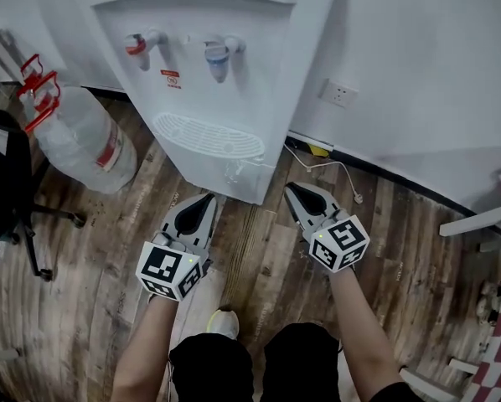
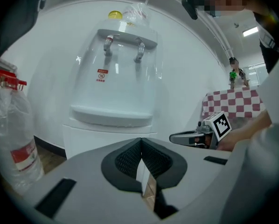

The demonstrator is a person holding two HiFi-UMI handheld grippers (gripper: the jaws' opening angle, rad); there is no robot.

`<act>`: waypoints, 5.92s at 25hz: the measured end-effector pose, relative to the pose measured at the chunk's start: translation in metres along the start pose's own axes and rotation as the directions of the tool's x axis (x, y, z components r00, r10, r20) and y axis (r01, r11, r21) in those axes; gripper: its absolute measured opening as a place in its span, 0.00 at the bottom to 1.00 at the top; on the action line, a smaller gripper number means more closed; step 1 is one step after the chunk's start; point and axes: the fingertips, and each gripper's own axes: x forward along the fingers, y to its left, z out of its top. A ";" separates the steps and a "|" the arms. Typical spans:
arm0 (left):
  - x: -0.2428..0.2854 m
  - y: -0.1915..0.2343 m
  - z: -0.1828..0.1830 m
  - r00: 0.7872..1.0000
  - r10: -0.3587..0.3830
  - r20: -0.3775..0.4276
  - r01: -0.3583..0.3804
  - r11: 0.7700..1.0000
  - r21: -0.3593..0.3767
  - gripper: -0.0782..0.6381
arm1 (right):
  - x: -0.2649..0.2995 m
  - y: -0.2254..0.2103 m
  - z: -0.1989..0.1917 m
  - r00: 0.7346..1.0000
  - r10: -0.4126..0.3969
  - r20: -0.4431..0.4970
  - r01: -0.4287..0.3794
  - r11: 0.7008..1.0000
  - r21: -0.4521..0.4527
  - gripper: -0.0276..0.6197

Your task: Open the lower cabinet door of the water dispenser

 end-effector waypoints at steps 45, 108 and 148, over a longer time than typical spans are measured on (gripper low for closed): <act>0.001 0.001 -0.021 0.998 0.051 0.032 -0.053 0.996 0.066 0.13 | 0.059 -0.008 0.013 0.998 -0.008 0.062 0.015 0.993 -0.114 0.35; -0.118 0.036 -0.037 0.924 0.382 -0.011 -0.373 0.910 0.182 0.53 | 0.042 0.236 -0.039 0.863 0.503 -0.049 -0.503 0.846 -0.176 0.27; -0.223 0.191 -0.042 0.755 0.655 0.008 -0.648 0.745 0.156 0.30 | 0.074 0.249 -0.030 0.867 0.498 -0.022 -0.495 0.857 -0.143 0.10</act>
